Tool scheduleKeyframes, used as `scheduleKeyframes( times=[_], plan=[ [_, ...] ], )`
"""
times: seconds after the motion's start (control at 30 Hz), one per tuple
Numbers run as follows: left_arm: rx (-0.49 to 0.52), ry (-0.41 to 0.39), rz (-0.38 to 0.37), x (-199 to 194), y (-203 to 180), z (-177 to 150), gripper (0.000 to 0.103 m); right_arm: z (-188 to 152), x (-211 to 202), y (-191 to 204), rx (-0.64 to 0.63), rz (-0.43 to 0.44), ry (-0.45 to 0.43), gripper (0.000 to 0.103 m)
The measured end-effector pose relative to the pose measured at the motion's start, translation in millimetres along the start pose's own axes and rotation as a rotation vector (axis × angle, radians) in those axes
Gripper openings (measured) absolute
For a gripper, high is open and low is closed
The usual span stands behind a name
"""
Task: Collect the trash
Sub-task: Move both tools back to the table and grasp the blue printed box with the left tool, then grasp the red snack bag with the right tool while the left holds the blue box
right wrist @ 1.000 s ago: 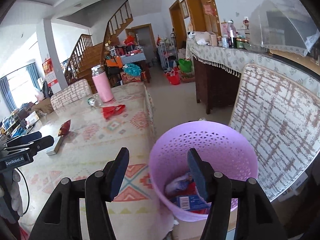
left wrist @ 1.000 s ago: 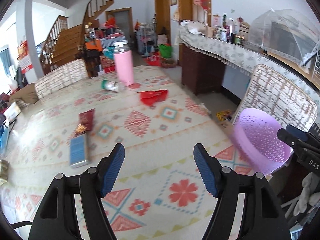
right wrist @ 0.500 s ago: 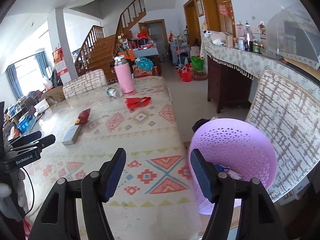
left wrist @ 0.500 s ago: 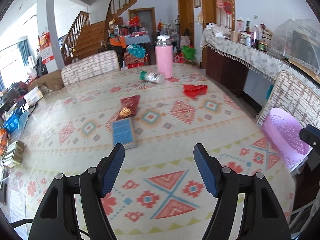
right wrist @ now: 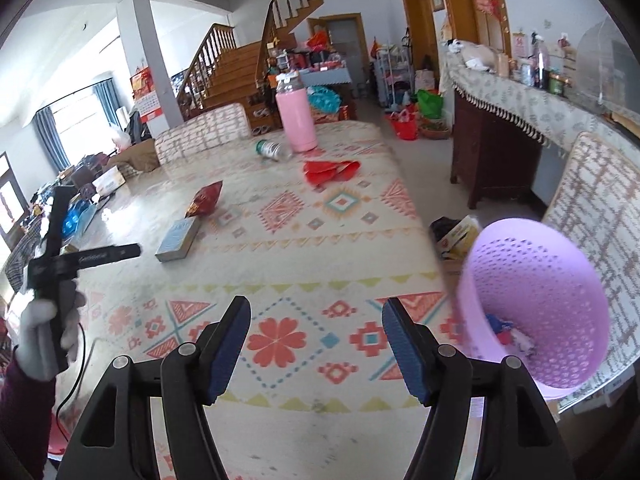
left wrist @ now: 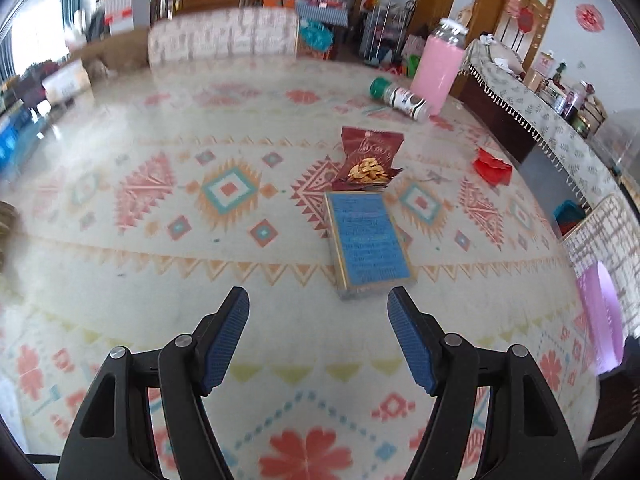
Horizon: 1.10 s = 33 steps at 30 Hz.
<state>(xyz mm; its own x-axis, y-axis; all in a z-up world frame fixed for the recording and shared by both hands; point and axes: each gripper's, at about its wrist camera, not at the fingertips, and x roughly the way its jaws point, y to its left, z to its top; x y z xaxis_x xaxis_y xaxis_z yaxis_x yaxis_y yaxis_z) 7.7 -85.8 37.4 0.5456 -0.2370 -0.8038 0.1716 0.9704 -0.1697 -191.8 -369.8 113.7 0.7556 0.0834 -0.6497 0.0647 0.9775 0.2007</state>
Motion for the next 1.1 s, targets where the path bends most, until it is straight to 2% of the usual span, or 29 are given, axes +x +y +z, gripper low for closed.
scheduleKeyframes(
  times=[0.17, 0.4, 0.43, 0.47, 0.53, 0.63, 0.83, 0.93, 1.1],
  plan=[
    [-0.013, 0.043, -0.041, 33, -14, 18, 0.074, -1, 13, 2, 0.007, 0.018, 0.025, 0.073],
    [0.028, 0.048, 0.062, 58, -34, 27, 0.076, 1, 24, -3, 0.013, 0.019, 0.043, 0.073],
    [0.035, 0.049, 0.070, 58, -35, 27, 0.073, 1, 26, -3, 0.011, 0.021, 0.046, 0.073],
    [0.050, 0.049, 0.093, 56, -37, 25, 0.056, 2, 27, -2, 0.008, 0.022, 0.049, 0.073],
    [0.077, 0.059, 0.124, 53, -40, 22, 0.054, 4, 32, 1, 0.005, 0.030, 0.054, 0.073],
    [0.058, 0.063, 0.097, 42, -32, 15, 0.053, 9, 41, 8, 0.002, 0.049, 0.064, 0.073],
    [-0.011, 0.008, 0.042, 17, 3, 4, 0.053, 18, 64, 38, -0.038, 0.096, 0.097, 0.073],
    [-0.025, -0.013, 0.037, 14, 12, 5, 0.053, 27, 82, 60, -0.064, 0.127, 0.125, 0.073],
    [-0.057, -0.025, -0.002, 14, 29, 4, 0.053, 57, 127, 102, -0.096, 0.176, 0.163, 0.073]
  ],
)
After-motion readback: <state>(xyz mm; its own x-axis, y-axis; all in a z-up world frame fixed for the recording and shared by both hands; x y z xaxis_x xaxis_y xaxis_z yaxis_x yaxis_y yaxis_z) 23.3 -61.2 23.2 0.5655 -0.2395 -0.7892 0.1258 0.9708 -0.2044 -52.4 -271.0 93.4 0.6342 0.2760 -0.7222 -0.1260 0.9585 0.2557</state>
